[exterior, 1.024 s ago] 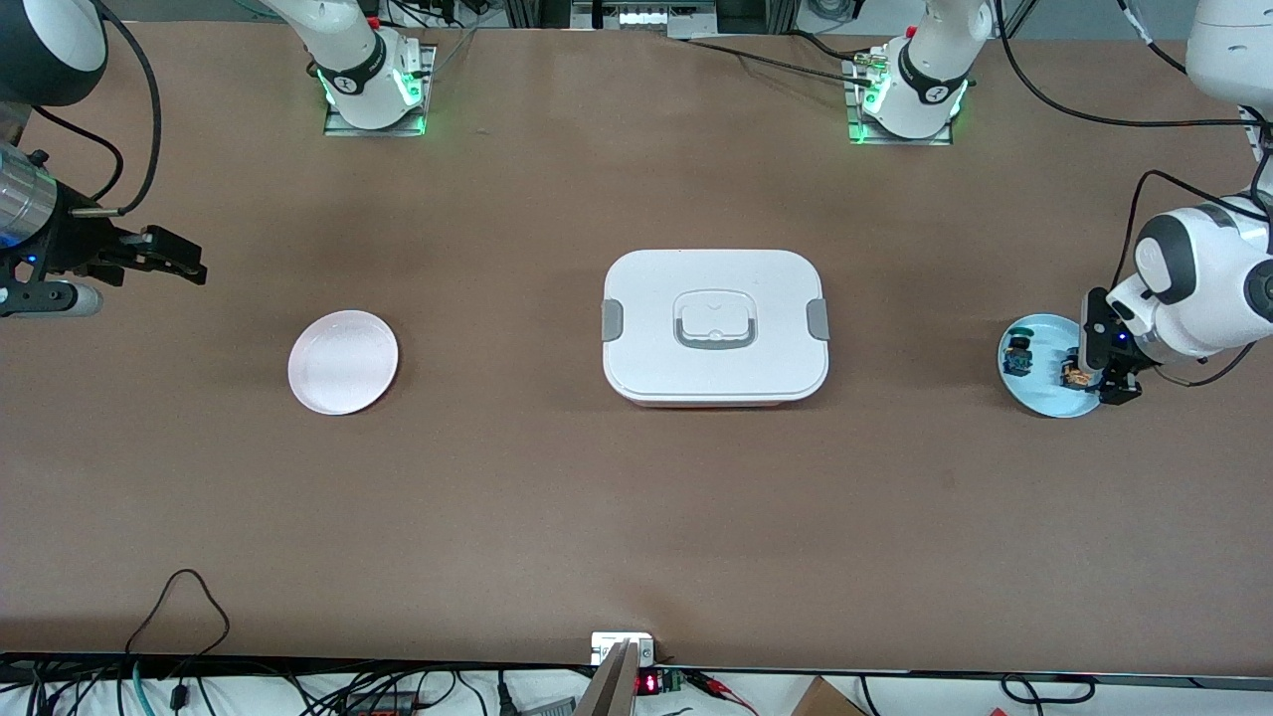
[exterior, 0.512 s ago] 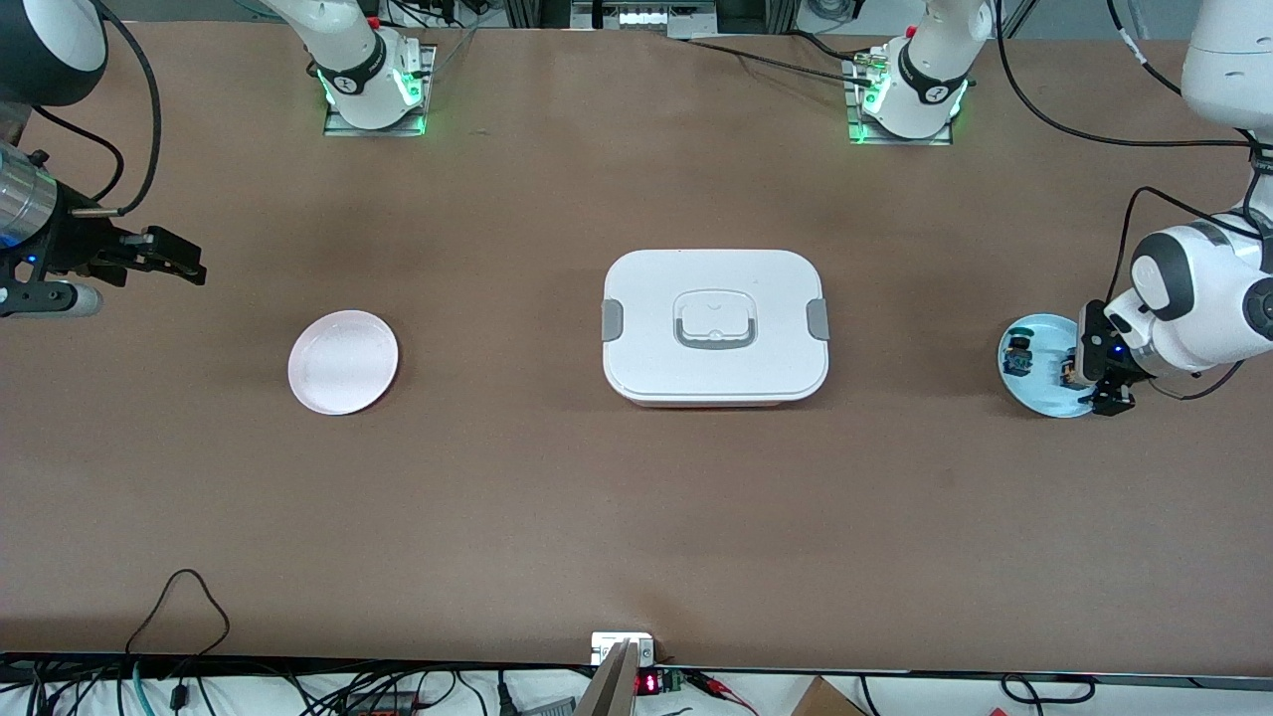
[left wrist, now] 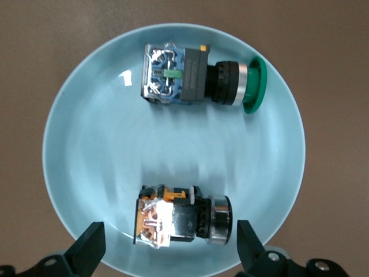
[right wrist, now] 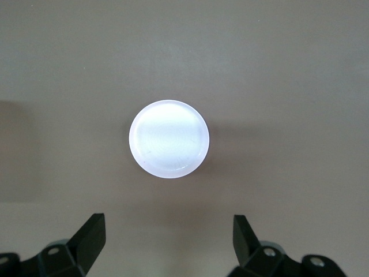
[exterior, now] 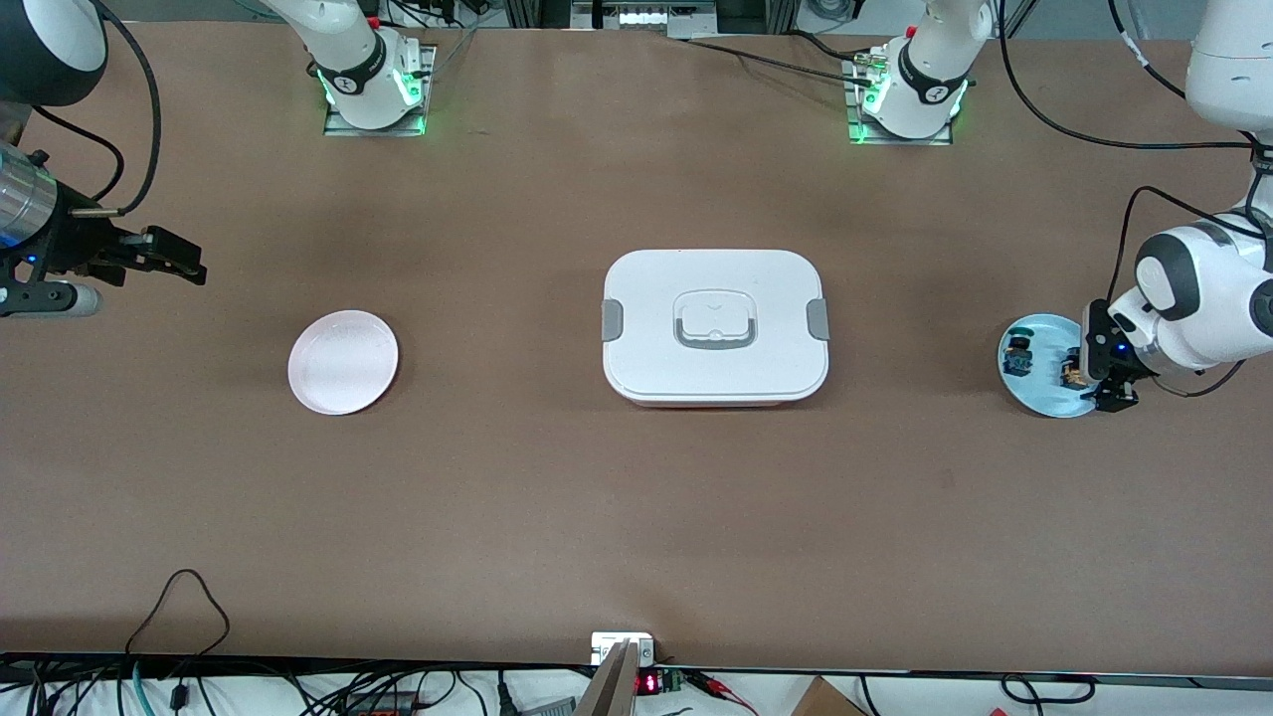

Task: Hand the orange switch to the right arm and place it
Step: 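Close the left gripper on the orange switch and lift it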

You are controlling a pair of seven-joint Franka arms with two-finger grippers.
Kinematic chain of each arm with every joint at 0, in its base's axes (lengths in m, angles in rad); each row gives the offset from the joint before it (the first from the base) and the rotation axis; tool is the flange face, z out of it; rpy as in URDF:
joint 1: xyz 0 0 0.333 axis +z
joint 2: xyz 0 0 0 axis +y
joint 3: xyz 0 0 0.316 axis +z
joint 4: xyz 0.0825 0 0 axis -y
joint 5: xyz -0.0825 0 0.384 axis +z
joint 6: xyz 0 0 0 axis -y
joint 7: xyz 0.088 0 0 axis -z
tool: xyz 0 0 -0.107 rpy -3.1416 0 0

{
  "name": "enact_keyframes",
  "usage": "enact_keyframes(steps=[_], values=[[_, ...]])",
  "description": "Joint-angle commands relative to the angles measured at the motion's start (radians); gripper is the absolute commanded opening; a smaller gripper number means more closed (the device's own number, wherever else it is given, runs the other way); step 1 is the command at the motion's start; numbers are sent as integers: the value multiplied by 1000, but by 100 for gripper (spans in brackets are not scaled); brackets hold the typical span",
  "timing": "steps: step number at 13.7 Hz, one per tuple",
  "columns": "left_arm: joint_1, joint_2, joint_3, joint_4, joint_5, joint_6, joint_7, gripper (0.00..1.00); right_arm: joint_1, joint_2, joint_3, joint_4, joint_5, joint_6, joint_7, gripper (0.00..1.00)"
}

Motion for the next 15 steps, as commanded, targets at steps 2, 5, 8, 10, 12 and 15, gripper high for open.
enact_keyframes(steps=[2, 5, 8, 10, 12, 15], values=[[7, 20, -7, 16, -61, -20, 35, 100, -8, -11, 6, 6, -5, -22, 2, 100], [7, 22, -7, 16, -62, -20, 37, 100, -8, -11, 6, 6, -5, -22, -3, 100], [7, 23, -7, 16, -62, -20, 37, 100, -3, -11, 12, 6, -6, -22, 8, 100], [7, 28, -7, 19, -62, -18, 37, 100, -6, -11, 7, 6, -5, -22, 0, 100], [7, 29, -7, 22, -62, -17, 51, 100, -6, -11, 6, 4, -5, -22, -1, 100], [6, 31, -7, 25, -62, -17, 52, 70, -6, -11, 6, 4, -5, -23, -1, 100]])
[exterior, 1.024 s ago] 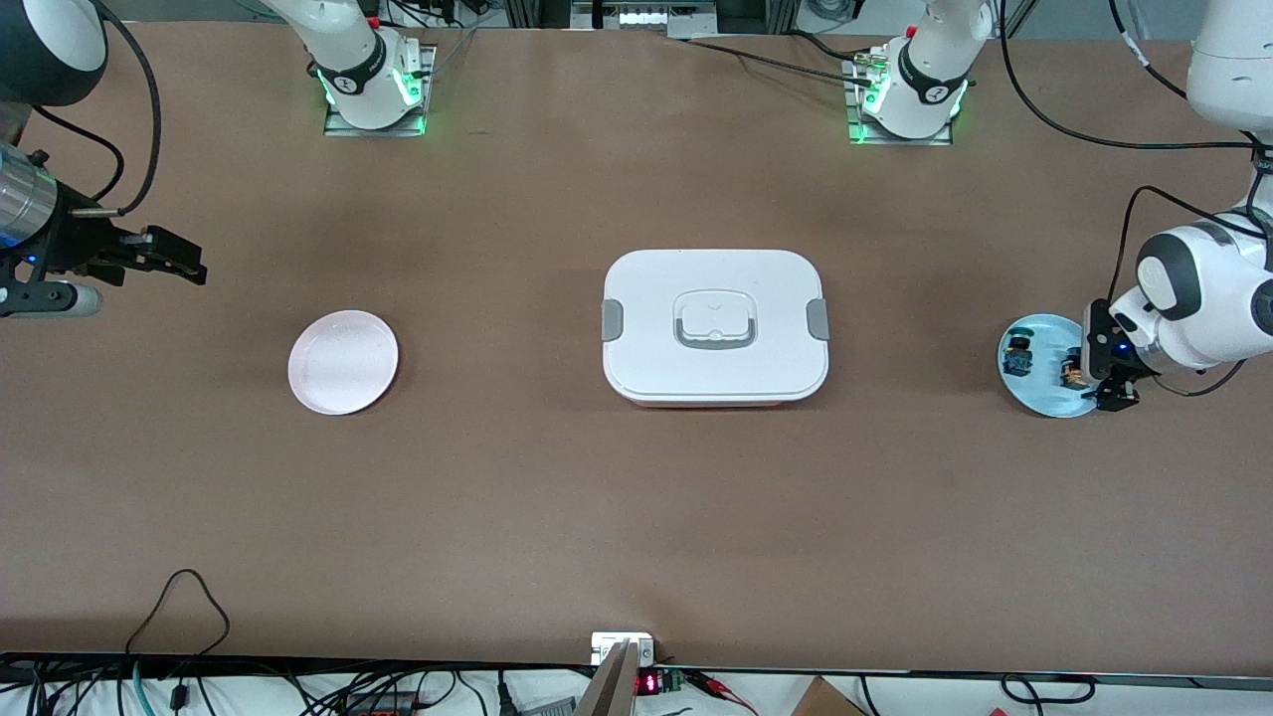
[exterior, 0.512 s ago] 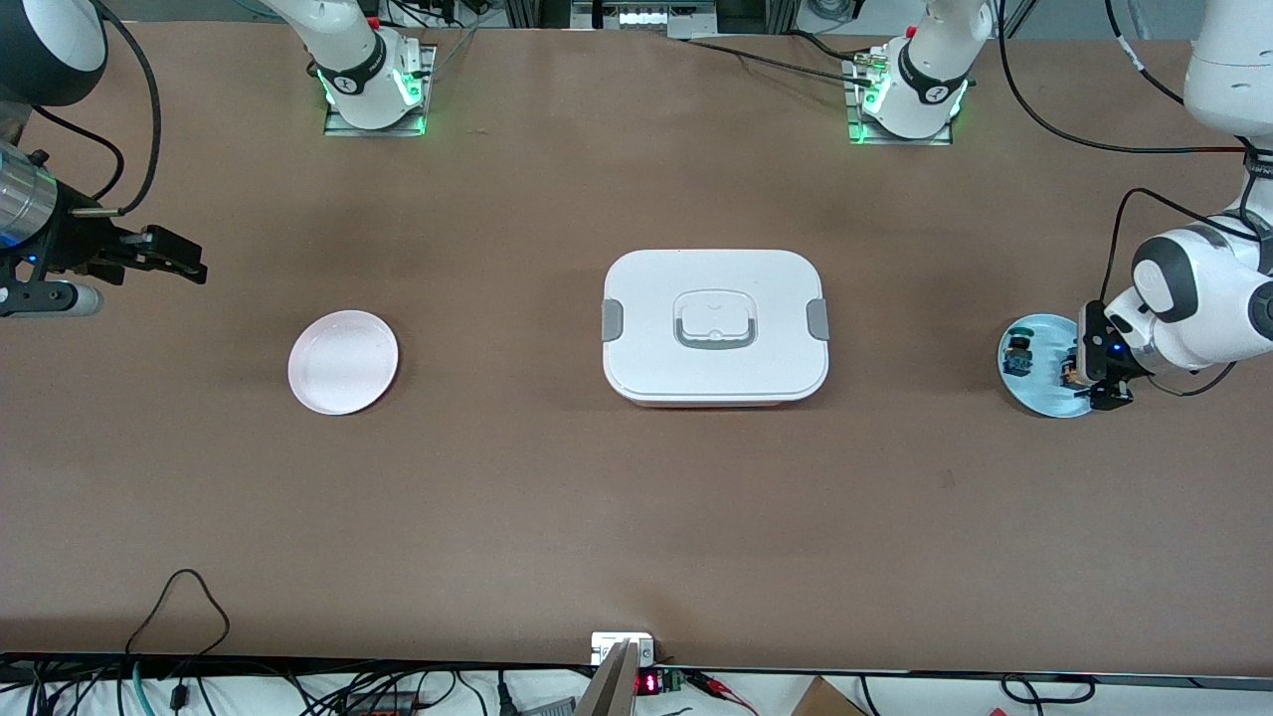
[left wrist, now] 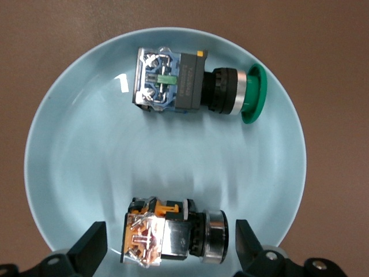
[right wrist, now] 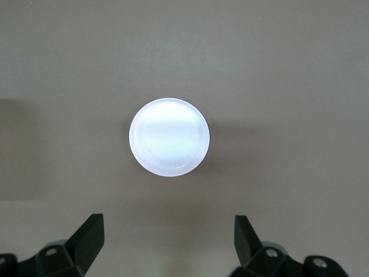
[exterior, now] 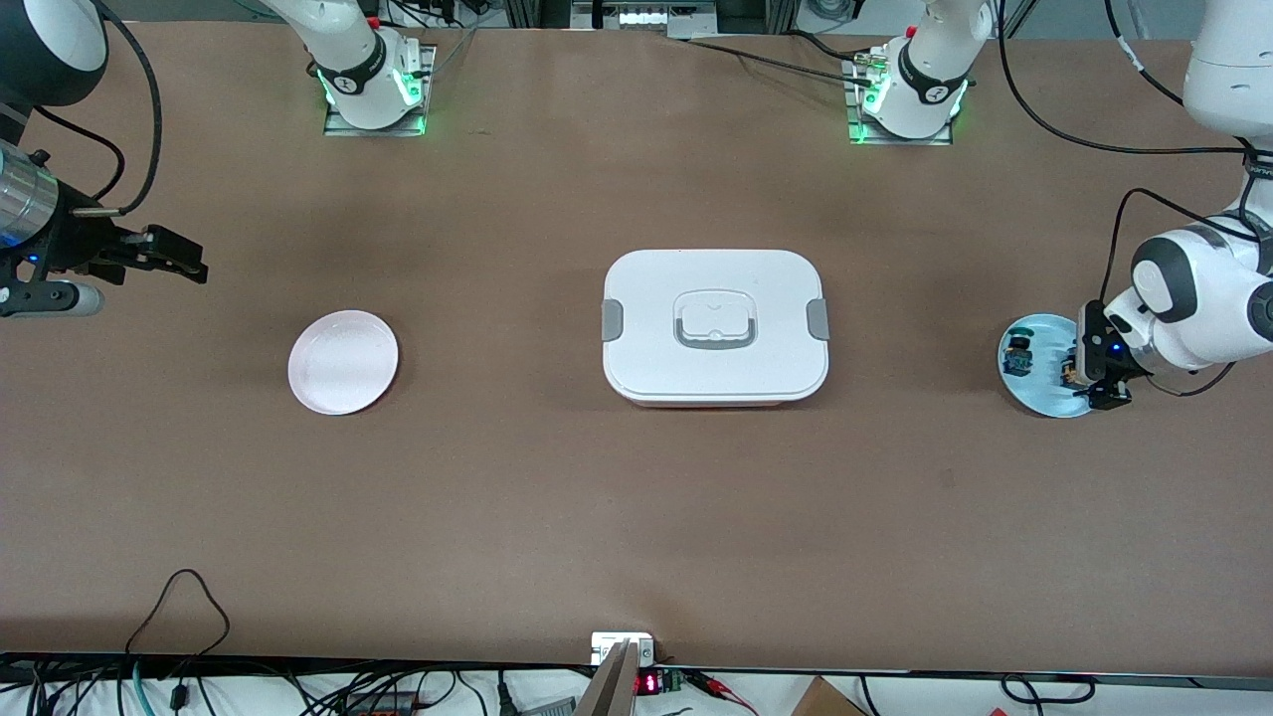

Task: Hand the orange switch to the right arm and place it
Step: 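Close the left gripper on the orange switch and lift it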

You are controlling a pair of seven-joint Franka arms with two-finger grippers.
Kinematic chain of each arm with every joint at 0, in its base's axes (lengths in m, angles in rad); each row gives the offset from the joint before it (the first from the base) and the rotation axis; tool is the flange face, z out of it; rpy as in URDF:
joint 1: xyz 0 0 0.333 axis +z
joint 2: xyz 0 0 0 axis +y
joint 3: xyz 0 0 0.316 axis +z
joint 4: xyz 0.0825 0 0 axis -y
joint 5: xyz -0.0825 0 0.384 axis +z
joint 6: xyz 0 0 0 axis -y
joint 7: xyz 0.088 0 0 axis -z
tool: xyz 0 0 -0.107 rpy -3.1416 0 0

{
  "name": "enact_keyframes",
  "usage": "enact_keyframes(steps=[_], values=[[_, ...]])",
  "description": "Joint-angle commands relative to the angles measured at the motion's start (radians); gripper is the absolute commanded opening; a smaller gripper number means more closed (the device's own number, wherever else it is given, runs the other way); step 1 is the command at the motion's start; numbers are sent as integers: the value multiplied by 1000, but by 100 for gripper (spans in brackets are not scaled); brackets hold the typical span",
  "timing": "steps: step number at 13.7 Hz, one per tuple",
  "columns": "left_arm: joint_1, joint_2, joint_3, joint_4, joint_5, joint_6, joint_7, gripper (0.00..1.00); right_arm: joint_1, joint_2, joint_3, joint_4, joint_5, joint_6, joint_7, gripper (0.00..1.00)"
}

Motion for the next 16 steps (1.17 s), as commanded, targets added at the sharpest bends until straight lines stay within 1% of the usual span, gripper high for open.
enact_keyframes(steps=[1, 2, 4, 7, 8, 9, 10, 13, 14, 15, 16], values=[[3, 13, -3, 25, -25, -12, 41, 44, -6, -11, 8, 4, -5, -17, 7, 100], [1, 13, -5, 26, -25, -12, 49, 26, -6, -11, 6, 4, -5, -17, 7, 100], [-2, 10, -5, 28, -25, -13, 61, 0, -6, -11, 5, 4, -5, -17, 13, 100], [-8, -5, -12, 29, -25, -18, 79, 0, -6, -11, 5, 4, -3, -17, 13, 100], [-2, -17, -23, 38, -25, -33, 90, 0, -6, -9, 6, 4, -5, -17, 13, 100], [4, -18, -26, 69, -25, -79, 105, 0, -6, -9, 6, 4, -3, -17, 13, 100], [6, -18, -32, 107, -31, -158, 108, 0, -6, -9, 6, 4, -5, -17, 11, 100], [3, -18, -45, 253, -145, -496, 113, 0, -5, -8, 8, 3, -5, -17, 8, 100], [3, -18, -65, 296, -189, -591, 113, 0, -2, -9, 9, 3, -5, -17, 13, 100], [3, -18, -83, 329, -231, -669, 113, 0, 4, -9, 11, 3, -9, -17, 13, 100], [3, -18, -97, 343, -278, -732, 113, 0, 3, -9, 10, 3, -8, -17, 14, 100]])
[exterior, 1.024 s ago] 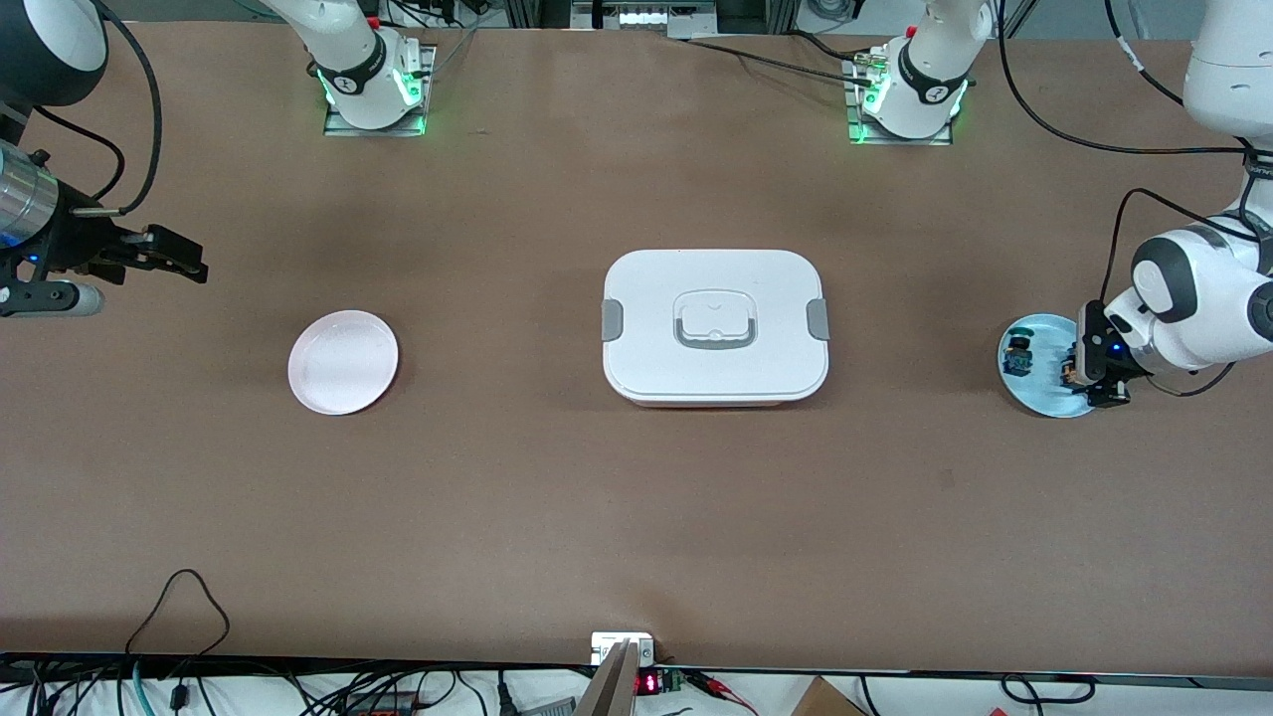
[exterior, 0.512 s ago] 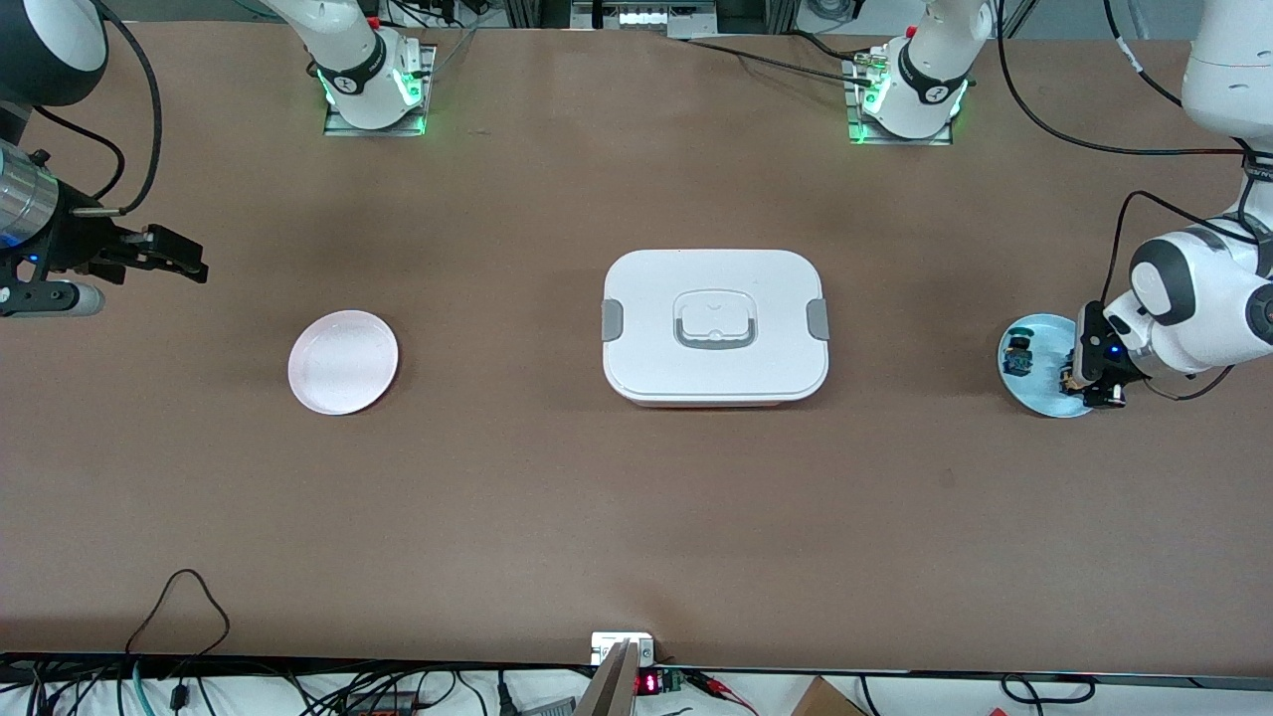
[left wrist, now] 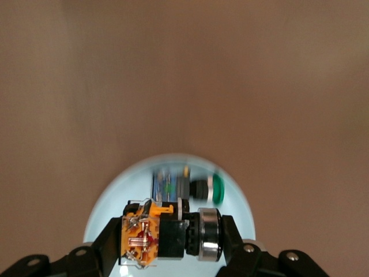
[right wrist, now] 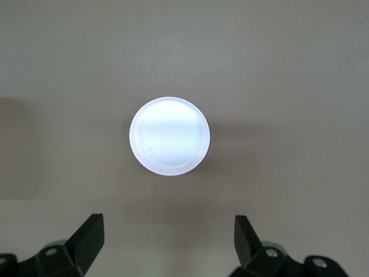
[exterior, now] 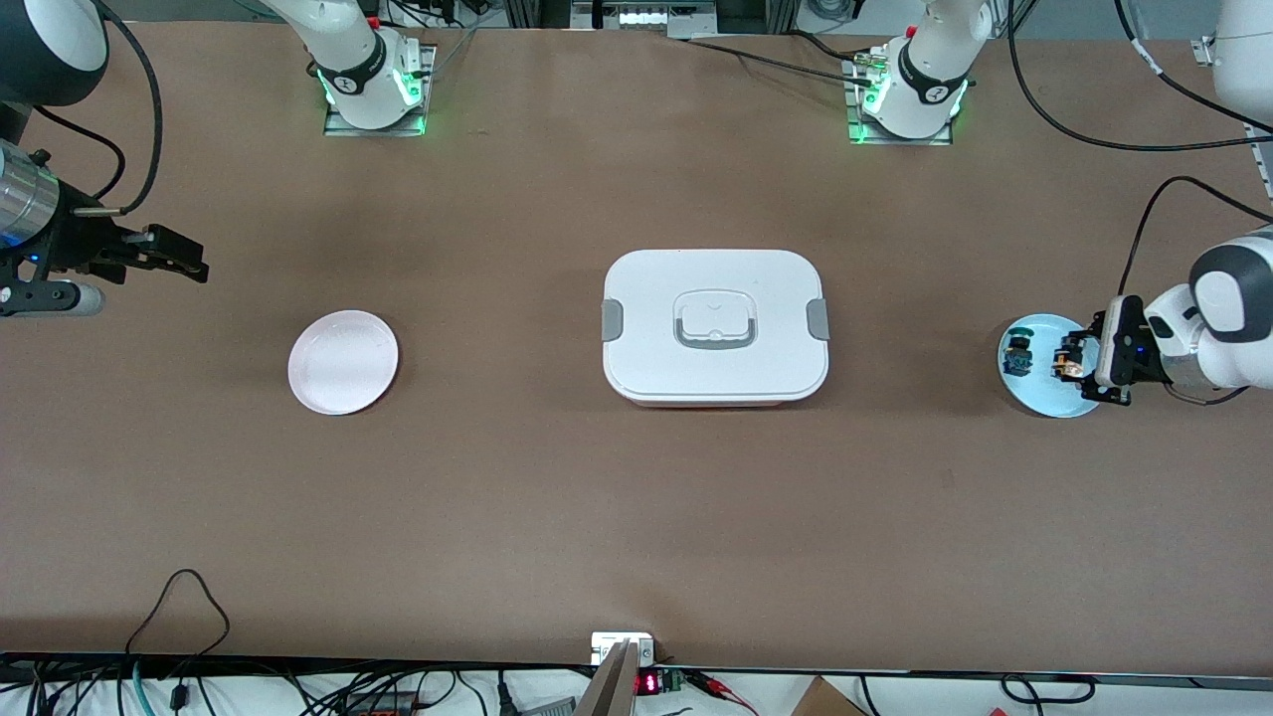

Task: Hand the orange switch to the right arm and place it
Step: 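Close the left gripper on the orange switch and lift it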

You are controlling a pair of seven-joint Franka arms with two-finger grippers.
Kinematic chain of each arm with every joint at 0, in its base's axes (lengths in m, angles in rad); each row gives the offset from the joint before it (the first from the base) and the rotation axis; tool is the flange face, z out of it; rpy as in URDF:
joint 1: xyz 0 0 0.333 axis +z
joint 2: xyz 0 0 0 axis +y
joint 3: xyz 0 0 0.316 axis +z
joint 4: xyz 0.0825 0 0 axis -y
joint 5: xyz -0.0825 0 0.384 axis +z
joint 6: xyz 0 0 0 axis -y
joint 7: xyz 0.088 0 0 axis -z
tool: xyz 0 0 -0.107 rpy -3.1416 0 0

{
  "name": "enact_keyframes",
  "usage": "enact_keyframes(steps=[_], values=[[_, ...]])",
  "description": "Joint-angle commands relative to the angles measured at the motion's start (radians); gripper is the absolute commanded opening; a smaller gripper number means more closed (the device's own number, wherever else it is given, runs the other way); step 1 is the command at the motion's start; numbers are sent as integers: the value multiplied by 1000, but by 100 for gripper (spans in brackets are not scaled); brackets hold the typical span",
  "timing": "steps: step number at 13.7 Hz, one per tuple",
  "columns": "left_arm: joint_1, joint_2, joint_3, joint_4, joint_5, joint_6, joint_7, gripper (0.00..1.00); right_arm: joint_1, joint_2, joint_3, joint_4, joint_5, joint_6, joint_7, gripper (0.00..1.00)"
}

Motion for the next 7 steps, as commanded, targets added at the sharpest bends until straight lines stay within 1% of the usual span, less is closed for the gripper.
enact_keyframes(steps=[1, 3, 4, 6, 7], values=[[8, 4, -40, 55, -145, -179, 26, 0, 0, -9, 5, 3, -8, -14, 15, 100], [5, 4, -48, 55, -319, -325, 26, 0, -16, -8, -2, -4, -5, -14, 14, 100], [3, 2, -67, 57, -385, -388, 23, 0, -23, -11, -2, -10, -3, -14, 11, 100], [5, 1, -119, 54, -559, -478, 13, 0, -24, -35, -2, -45, -3, 4, 15, 100], [2, -1, -150, 43, -650, -483, 11, 0, -24, -47, -2, -65, -3, 24, 17, 100]])
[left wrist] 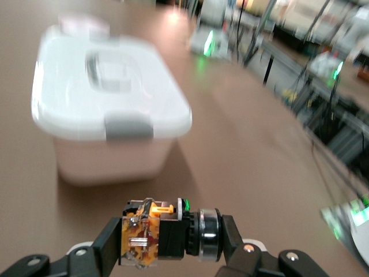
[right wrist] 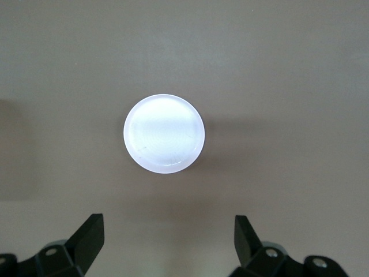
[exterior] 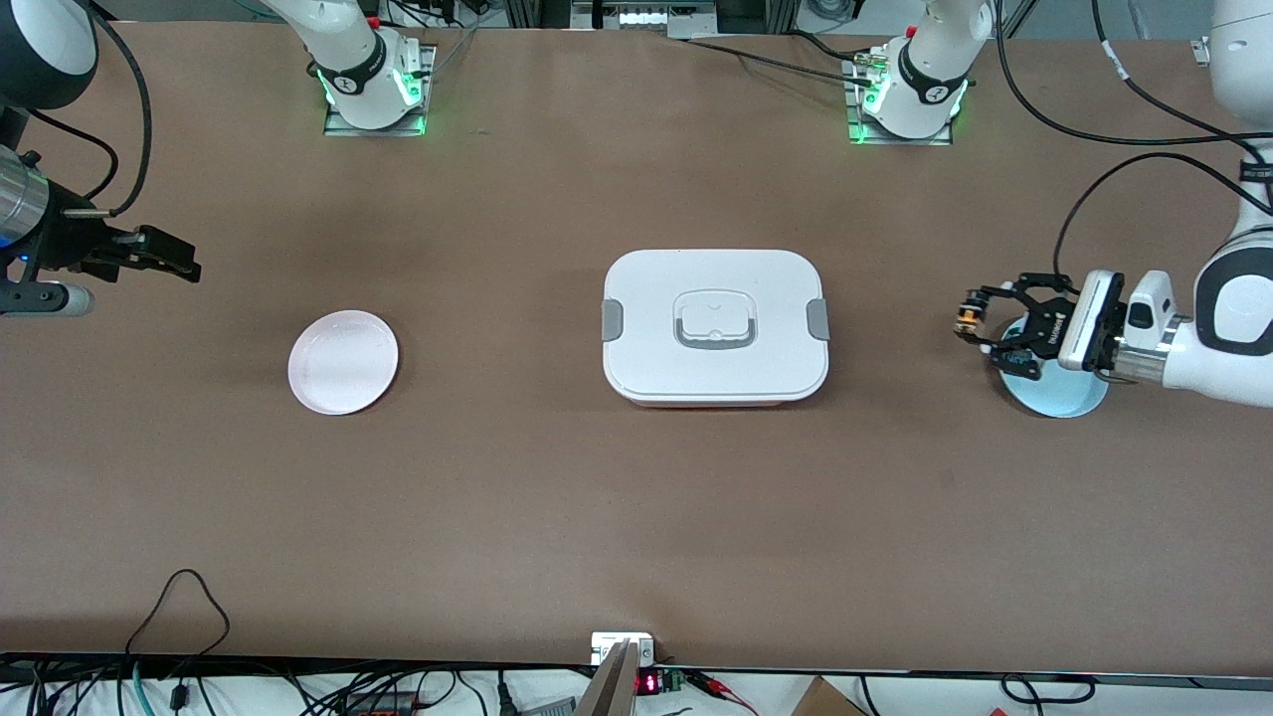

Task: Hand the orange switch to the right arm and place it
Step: 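Carry the orange switch over the white box while the right gripper approaches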

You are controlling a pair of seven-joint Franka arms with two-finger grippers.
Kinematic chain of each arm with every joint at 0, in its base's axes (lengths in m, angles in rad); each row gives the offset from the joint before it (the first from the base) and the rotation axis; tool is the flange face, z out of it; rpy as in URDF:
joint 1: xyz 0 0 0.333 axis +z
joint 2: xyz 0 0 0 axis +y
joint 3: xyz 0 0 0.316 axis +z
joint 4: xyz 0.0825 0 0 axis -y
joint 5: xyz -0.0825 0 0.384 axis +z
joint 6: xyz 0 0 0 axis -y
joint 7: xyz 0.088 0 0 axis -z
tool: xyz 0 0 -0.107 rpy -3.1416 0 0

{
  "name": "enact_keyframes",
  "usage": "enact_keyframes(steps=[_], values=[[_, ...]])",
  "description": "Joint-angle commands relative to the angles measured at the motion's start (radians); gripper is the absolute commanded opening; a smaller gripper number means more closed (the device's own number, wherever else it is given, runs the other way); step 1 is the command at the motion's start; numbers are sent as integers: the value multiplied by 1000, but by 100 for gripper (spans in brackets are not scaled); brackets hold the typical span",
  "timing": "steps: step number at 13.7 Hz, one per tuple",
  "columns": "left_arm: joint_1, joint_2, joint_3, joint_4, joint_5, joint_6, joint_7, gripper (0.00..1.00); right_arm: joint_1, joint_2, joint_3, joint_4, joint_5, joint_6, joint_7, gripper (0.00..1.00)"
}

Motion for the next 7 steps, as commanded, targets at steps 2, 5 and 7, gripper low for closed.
enact_keyframes(steps=[2, 5, 7], values=[[1, -3, -111, -23, -271, -42, -4, 0, -9, -47, 8, -59, 1, 39, 13, 100], [1, -69, -221, -101, -430, 43, -52, 0, -2, -27, 13, -35, 29, 25, 5, 100], [3, -130, -312, -167, -505, 115, -116, 0, -2, -28, 16, -30, 29, 23, -2, 100]])
